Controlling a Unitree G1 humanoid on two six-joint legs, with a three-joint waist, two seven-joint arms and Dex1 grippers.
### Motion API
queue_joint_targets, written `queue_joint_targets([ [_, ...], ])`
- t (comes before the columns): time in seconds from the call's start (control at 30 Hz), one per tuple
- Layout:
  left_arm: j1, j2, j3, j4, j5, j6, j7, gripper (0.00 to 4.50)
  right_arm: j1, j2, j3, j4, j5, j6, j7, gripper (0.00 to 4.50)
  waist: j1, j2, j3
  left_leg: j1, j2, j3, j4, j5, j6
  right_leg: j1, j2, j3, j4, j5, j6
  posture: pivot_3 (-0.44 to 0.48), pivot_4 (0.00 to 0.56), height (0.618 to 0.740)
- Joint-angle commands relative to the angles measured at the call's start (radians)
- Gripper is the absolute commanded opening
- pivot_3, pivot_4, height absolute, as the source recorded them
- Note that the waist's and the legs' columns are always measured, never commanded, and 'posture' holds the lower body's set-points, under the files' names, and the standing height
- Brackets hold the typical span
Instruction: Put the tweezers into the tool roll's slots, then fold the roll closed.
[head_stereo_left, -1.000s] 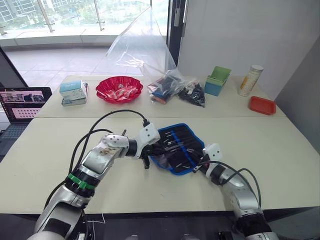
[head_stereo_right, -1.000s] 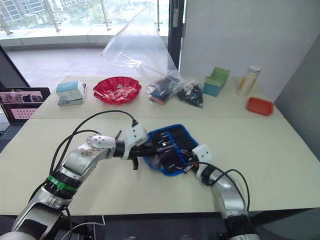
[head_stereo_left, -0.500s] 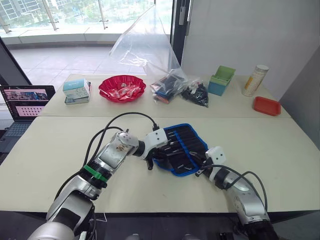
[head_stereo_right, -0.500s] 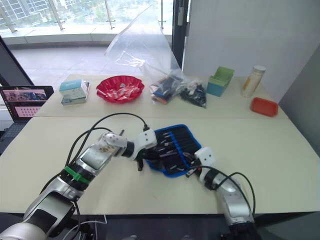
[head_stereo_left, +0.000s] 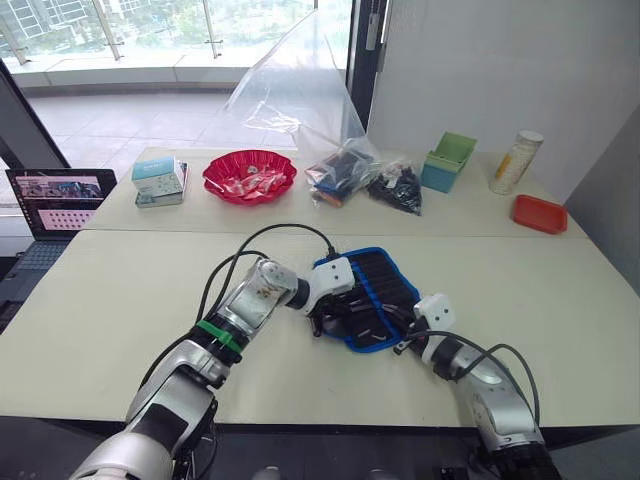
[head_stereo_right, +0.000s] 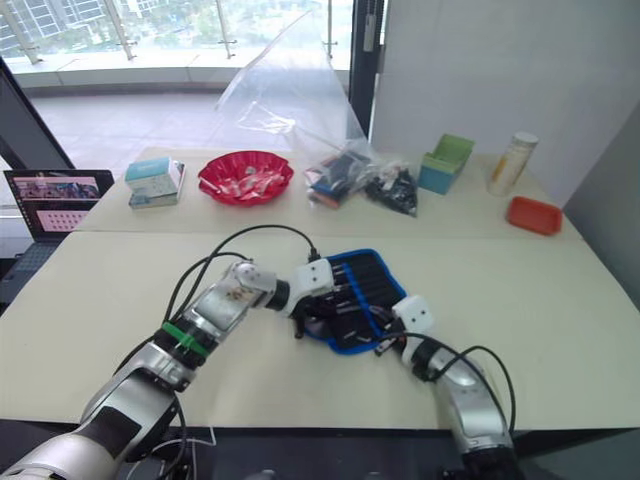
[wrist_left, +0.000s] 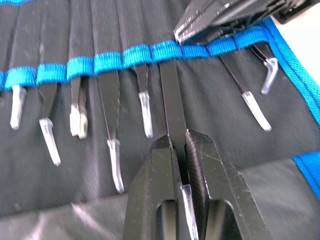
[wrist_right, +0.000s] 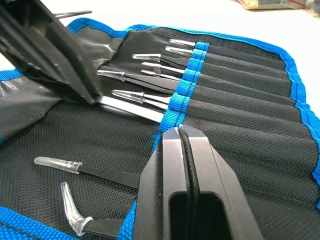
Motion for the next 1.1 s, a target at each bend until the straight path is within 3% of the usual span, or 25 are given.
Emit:
queue_joint_targets([
  [0.03,-0.049,-0.049,0.003,0.055,0.02,-0.06,0.005,0.04,0.038,-0.002,0.033,0.026,-0.02,0.039,0.005,0.0,0.0,0.0,0.0,0.0,0.0,0.0,0.0,0.0,0.0,0.0,0.0,0.0,0.0,0.0,0.0,0.0,0.15,0.74],
  [0.37,-0.161,-0.25,0.06,0.376,0.046,-0.185,0.073,0.04,0.063,-0.006,0.032,0.001,-0.018,0.043,-0.012,0.0,0.007,0.0,0.0,-0.001,-0.002,0.0,0.002,0.0,0.0,0.0,-0.001,-0.002,0.0,0.0,0.0,0.0,0.15,0.74],
  [0.63,-0.198,-0.288,0.098,0.464,0.083,-0.25,0.104,0.04,0.064,-0.006,0.032,-0.002,-0.017,0.046,-0.019,0.0,0.023,0.0,0.0,-0.002,-0.005,-0.001,0.007,0.0,0.0,0.002,-0.003,-0.003,0.001,0.0,0.002,0.0,0.15,0.74],
  [0.7,-0.193,-0.277,0.114,0.449,0.074,-0.244,0.091,0.89,0.061,-0.004,0.034,0.001,-0.018,0.046,-0.019,0.0,0.023,0.0,0.0,-0.003,-0.005,-0.001,0.008,0.0,0.0,0.002,-0.003,-0.003,0.001,0.0,0.003,0.0,0.15,0.74],
  [0.73,-0.191,-0.272,0.12,0.441,0.069,-0.239,0.08,1.0,0.06,-0.003,0.035,0.002,-0.019,0.046,-0.019,0.0,0.022,0.0,0.0,-0.003,-0.005,-0.001,0.008,0.0,0.0,0.002,-0.003,-0.003,0.001,0.0,0.003,0.0,0.15,0.74],
  [0.9,-0.152,-0.217,0.14,0.33,0.051,-0.202,0.028,2.73,0.047,0.0,0.039,0.016,-0.021,0.043,-0.015,0.0,0.009,0.0,0.0,-0.004,-0.004,-0.001,0.008,0.0,0.0,0.0,-0.003,-0.002,0.005,0.0,0.003,0.0,0.15,0.74],
  [0.97,-0.098,-0.162,0.177,0.209,0.004,-0.146,-0.026,3.3,0.037,-0.001,0.042,0.027,-0.02,0.041,-0.008,0.0,0.001,0.0,0.0,-0.004,-0.004,-0.002,0.008,0.0,0.0,0.0,-0.003,-0.002,0.005,0.0,0.003,0.0,0.15,0.74],
  [1.07,-0.026,-0.043,0.323,0.089,-0.122,-0.025,-0.067,4.37,0.016,-0.001,0.054,0.055,-0.02,0.034,0.007,0.0,-0.02,0.001,0.0,-0.003,-0.002,-0.001,0.007,0.001,0.0,-0.002,-0.001,-0.001,0.007,0.0,0.002,0.0,0.15,0.74],
  [1.1,-0.002,-0.01,0.35,0.056,-0.143,-0.005,-0.07,4.44,0.011,-0.001,0.058,0.063,-0.021,0.032,0.011,0.0,-0.027,0.001,0.0,-0.004,-0.001,-0.002,0.007,0.001,-0.001,-0.002,0.0,-0.001,0.007,0.0,0.002,0.0,0.15,0.74],
])
